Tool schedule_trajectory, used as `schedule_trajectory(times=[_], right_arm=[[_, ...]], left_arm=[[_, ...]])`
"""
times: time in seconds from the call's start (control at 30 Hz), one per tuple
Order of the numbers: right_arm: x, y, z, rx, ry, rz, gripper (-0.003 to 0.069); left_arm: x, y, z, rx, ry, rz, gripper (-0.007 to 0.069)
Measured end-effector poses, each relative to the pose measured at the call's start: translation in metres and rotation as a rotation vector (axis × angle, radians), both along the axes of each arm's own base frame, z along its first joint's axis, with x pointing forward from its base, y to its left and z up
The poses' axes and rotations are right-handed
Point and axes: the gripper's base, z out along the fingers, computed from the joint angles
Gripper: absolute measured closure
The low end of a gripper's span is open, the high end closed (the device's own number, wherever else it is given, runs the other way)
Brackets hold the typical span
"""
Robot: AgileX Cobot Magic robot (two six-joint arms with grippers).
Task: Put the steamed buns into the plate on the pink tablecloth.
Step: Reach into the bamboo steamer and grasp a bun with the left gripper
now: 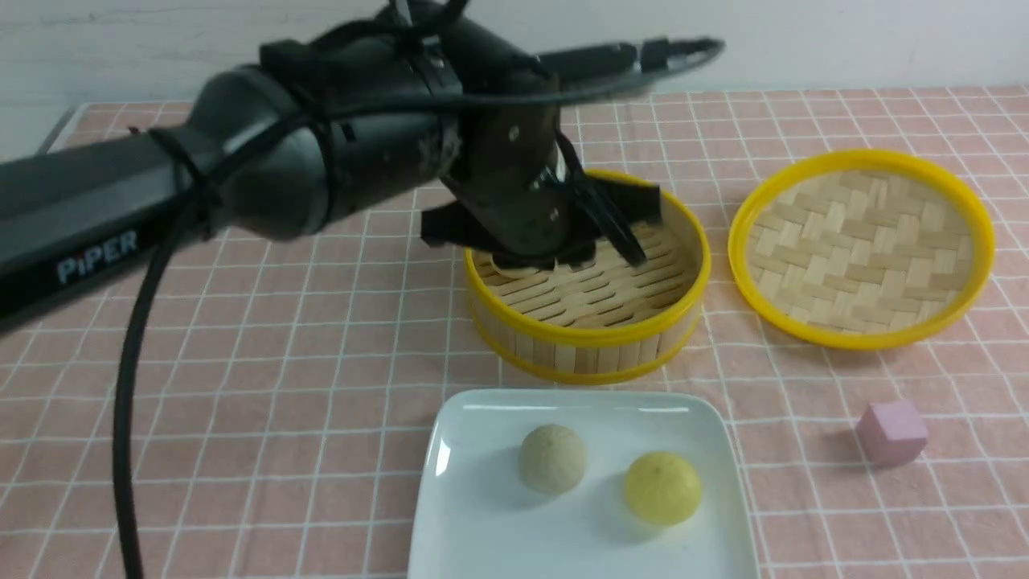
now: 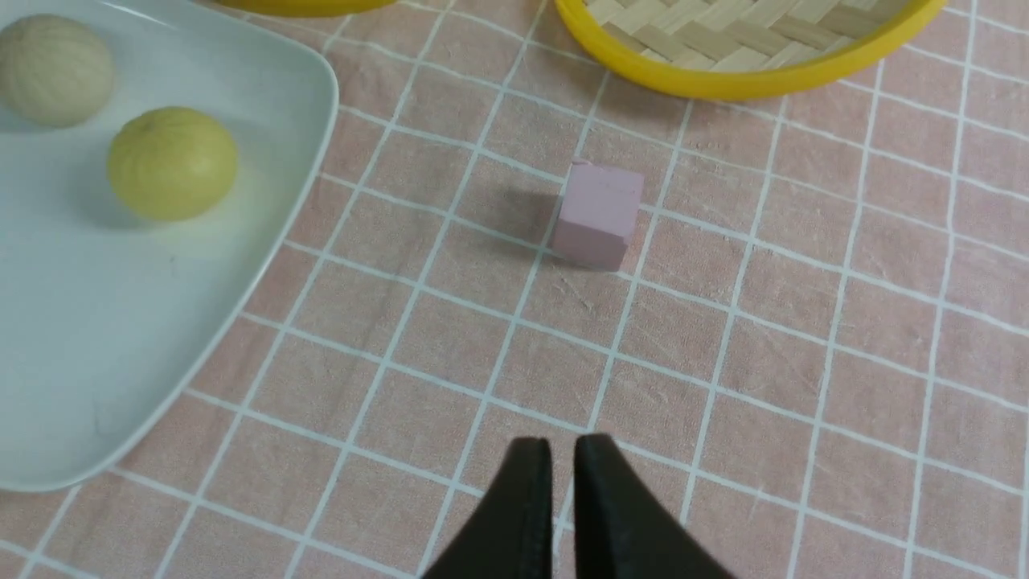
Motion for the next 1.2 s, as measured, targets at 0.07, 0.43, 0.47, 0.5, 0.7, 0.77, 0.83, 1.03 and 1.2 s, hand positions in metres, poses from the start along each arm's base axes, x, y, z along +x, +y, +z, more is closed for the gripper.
schedule_trajectory(times=[0.07, 0.43, 0.47, 0.5, 0.7, 0.77, 0.83, 1.03, 1.2], right_arm=[[0.000, 0.000, 0.000, 0.000, -0.002, 0.000, 0.0588], [0.001, 0.000, 0.001, 0.004, -0.014, -0.001, 0.0588], [0.001, 0.000, 0.001, 0.005, -0.020, -0.001, 0.0586], [0.002, 0.000, 0.002, 0.006, -0.026, -0.002, 0.0585], [0.002, 0.002, 0.002, 0.026, -0.029, 0.002, 0.0575], [0.002, 0.002, 0.002, 0.029, -0.028, 0.003, 0.0571], [0.002, 0.002, 0.002, 0.029, -0.028, 0.003, 0.0569], [0.002, 0.002, 0.003, 0.033, -0.027, 0.004, 0.0564], [0.002, 0.002, 0.000, 0.031, -0.020, 0.004, 0.0558]], left_arm=[[0.020, 0.014, 0.008, -0.050, 0.017, 0.056, 0.0596], [0.085, 0.025, -0.023, -0.183, 0.162, -0.079, 0.0568], [0.087, 0.022, -0.029, -0.167, 0.176, -0.090, 0.0537], [0.088, 0.020, -0.034, -0.142, 0.183, -0.095, 0.0492], [0.100, 0.026, -0.058, -0.046, 0.184, -0.002, 0.0289], [0.105, 0.026, -0.064, -0.026, 0.157, 0.020, 0.0242], [0.107, 0.025, -0.067, -0.021, 0.142, 0.020, 0.0235], [0.113, 0.021, -0.080, 0.048, 0.083, -0.011, 0.0282], [0.115, 0.023, -0.081, 0.093, 0.051, -0.027, 0.0354]])
